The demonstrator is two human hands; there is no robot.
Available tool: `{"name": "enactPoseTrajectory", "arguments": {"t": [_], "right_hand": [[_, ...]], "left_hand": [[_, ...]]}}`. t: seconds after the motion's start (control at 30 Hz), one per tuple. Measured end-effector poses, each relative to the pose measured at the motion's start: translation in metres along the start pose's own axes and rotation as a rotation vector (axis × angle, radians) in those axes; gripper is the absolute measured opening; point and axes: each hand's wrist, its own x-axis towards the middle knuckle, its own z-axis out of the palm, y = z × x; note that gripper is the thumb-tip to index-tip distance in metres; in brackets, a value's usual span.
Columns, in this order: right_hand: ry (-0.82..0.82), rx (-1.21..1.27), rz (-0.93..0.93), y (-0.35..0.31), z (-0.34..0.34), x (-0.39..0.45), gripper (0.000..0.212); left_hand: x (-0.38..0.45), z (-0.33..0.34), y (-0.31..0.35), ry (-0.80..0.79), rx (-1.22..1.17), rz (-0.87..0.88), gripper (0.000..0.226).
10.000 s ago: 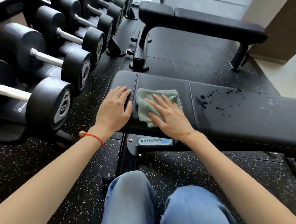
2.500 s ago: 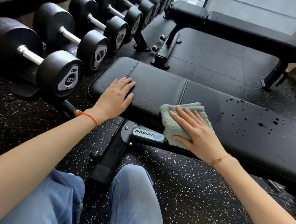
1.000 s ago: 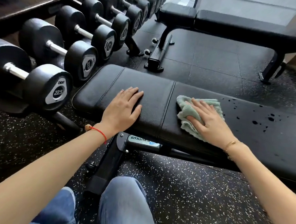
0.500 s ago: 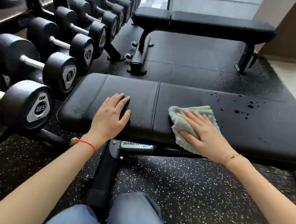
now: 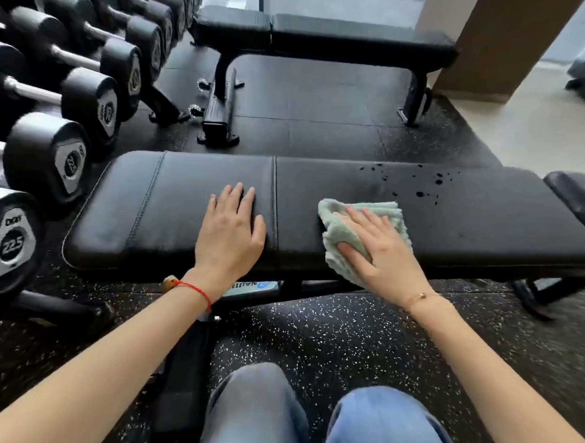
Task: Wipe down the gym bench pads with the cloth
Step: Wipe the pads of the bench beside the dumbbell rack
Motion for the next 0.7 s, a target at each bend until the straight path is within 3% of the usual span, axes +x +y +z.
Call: {"name": "enactPoseTrajectory", "arguments": {"t": [0.1,0.23,0.37,0.53,0.6,0.7], "right_hand": [[0.005,-0.071,0.123,0.042,-0.014,0.015,0.058],[-0.034,-0.174,0.328,0.058,-0.012,0.103,0.066],[-0.126,-0.171,0.099,0.016,0.016,0.142,0.064],[-0.181,-0.032,-0.284,0.039,-0.009,0.051,0.065],[-0.182,-0.012,-0.293,0.074,-0.029,0.021,0.068],[-0.176,-0.043,-0.141,0.119,-0.047,0.041,0.073]], "left_hand": [[-0.002,0.003,0.001,0.008,0.029,0.006,0.065],[-0.002,0.004,0.003,0.030,0.037,-0.002,0.065],[-0.002,0.005,0.002,0.068,0.036,-0.009,0.063],[-0.002,0.005,0.003,0.061,0.056,-0.032,0.062],[-0.002,0.003,0.006,0.050,0.056,-0.057,0.061],[-0.002,-0.001,0.010,0.013,0.071,-0.086,0.062]]}}
